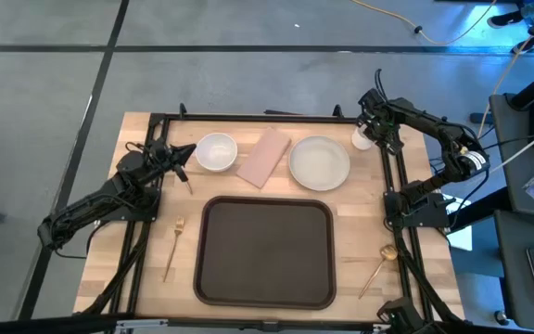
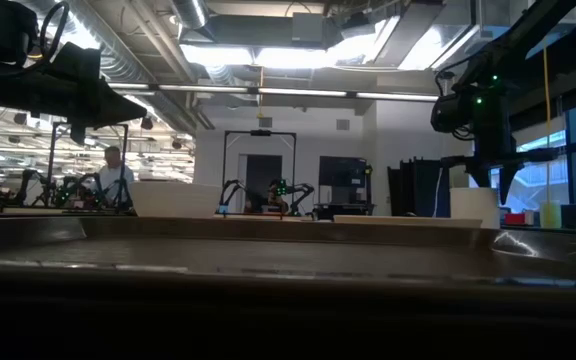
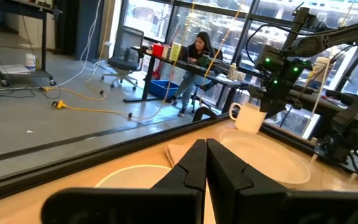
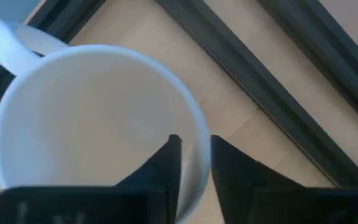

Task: Set up tray
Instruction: Put the white mug in the top right corner of the brown serving tray

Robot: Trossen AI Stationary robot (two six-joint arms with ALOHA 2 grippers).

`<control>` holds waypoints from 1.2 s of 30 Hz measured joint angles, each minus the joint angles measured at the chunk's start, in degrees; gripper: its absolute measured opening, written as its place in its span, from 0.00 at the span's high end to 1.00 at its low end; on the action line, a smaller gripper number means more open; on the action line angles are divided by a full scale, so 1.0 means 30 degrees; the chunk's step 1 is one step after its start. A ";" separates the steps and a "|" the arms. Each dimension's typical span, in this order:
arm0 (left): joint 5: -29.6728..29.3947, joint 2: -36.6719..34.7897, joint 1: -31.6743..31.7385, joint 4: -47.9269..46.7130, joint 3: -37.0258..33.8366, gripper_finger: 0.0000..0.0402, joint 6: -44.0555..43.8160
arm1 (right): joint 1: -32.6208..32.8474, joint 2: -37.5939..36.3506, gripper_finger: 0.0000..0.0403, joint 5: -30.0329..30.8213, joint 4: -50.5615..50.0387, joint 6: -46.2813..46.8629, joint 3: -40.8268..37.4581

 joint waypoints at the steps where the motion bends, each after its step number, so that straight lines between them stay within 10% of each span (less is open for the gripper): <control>1: -0.0102 0.0000 0.0000 0.0000 -0.0001 0.99 0.0000 | 0.0000 0.0000 0.84 -0.0014 0.0033 -0.0406 0.0000; 6: -0.0601 0.0000 0.0000 0.0000 -0.0002 0.99 0.0000 | 0.0081 0.0000 0.98 -0.0077 0.0132 -0.2906 0.0015; 25: -0.2136 0.0000 0.0000 -0.0019 0.0000 0.99 -0.0006 | 0.1873 -0.4900 0.99 -0.4008 -0.1257 -1.3372 0.0207; 36: -0.2136 0.0000 0.0000 -0.0102 -0.0007 0.99 0.1175 | 0.6471 -0.7537 0.99 -0.9296 -0.0233 -2.1502 0.5496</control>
